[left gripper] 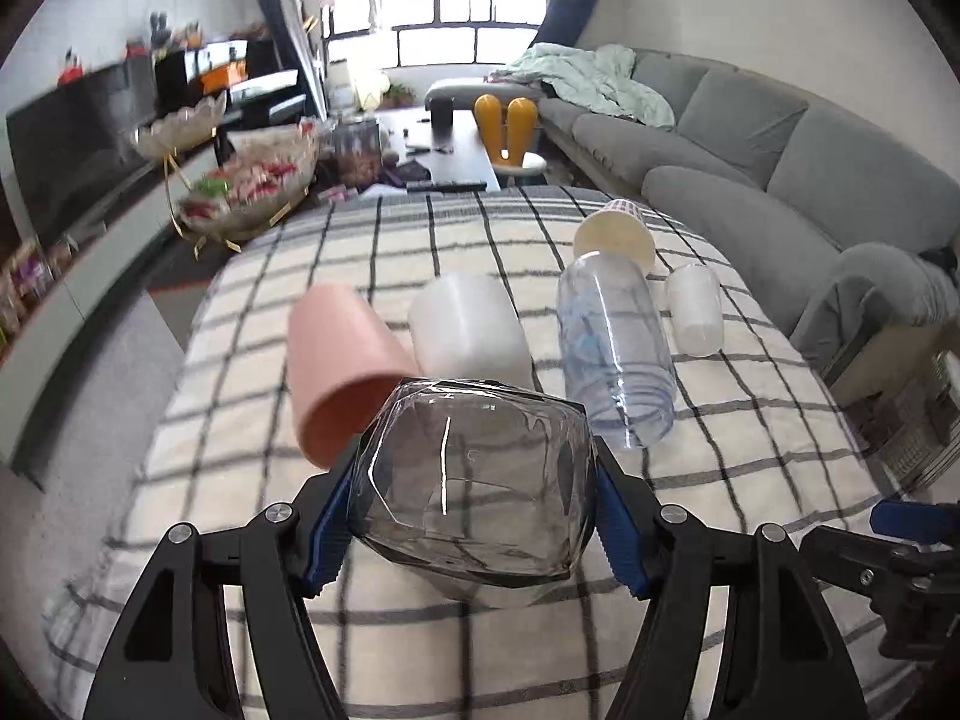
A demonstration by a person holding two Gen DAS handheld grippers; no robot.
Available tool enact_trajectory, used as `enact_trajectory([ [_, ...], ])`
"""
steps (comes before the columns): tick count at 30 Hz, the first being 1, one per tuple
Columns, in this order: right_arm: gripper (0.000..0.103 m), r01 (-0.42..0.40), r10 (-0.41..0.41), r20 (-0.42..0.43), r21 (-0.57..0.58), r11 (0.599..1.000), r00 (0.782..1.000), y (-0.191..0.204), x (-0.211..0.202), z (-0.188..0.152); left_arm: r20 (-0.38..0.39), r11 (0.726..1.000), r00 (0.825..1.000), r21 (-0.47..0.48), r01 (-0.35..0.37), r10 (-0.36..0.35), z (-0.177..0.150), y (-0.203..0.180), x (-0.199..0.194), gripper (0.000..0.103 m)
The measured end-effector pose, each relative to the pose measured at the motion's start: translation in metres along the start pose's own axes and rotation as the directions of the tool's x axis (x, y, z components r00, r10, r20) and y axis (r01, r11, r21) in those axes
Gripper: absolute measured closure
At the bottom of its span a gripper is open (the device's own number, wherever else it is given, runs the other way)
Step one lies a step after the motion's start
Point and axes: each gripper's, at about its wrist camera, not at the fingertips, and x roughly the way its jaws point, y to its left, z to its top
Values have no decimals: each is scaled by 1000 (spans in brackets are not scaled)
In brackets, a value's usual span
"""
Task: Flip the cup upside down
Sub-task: 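Grasp the clear glass cup with the left gripper while the right gripper releases it, then rotate the clear glass cup rim-down with the left gripper and lower it onto the table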
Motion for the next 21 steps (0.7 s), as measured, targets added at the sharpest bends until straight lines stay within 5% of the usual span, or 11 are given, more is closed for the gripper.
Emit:
enact_trajectory([
  [21, 20, 12, -12, -19, 17, 1000, 1000, -4, 3, -9, -32, 1000, 999, 20, -21, 21, -15, -6, 14, 34],
])
